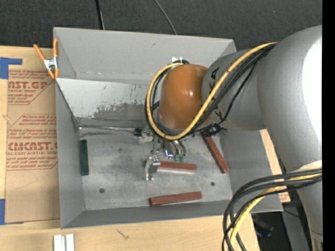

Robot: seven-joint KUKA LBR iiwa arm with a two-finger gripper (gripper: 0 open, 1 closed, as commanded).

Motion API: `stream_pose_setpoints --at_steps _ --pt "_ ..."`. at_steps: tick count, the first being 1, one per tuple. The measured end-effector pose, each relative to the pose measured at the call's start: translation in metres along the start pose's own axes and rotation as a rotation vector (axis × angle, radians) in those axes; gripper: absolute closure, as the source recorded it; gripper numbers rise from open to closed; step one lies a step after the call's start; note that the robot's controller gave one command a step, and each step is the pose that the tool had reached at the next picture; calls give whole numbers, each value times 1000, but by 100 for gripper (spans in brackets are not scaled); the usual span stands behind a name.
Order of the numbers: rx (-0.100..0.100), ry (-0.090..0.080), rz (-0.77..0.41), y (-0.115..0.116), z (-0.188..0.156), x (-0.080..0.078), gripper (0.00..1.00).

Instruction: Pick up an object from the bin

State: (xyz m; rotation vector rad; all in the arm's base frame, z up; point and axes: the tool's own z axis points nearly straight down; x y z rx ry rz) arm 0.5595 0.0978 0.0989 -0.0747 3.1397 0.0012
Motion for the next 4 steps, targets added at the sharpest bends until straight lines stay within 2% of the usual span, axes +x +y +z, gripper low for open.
stream_pose_setpoints --at_steps 1,3,4 --pt "-9 -17 -87 -60 21 11 100" --pt "-8 -15 -87 -60 20 11 100" --pt "-4 -2 -88 -61 15 14 100"
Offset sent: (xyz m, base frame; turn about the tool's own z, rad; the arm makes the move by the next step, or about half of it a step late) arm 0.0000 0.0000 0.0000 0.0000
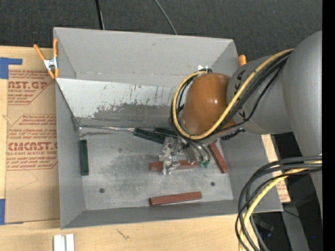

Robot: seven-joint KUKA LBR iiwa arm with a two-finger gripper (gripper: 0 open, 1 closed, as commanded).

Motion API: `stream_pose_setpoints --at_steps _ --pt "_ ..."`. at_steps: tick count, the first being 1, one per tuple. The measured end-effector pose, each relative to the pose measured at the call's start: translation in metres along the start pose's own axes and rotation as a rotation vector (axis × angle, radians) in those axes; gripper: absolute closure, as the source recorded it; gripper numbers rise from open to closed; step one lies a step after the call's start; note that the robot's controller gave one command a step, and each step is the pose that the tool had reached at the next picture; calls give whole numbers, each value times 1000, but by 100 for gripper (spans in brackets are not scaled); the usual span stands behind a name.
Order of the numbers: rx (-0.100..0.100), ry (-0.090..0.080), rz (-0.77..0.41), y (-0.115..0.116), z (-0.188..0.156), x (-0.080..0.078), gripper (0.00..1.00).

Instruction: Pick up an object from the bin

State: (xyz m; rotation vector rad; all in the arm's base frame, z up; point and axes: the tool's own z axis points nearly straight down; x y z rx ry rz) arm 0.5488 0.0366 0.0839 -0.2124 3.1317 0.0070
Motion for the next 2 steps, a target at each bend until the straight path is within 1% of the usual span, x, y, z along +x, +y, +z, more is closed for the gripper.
stream_pose_setpoints --at_steps 2 --pt "2 8 2 0 -29 1 100"
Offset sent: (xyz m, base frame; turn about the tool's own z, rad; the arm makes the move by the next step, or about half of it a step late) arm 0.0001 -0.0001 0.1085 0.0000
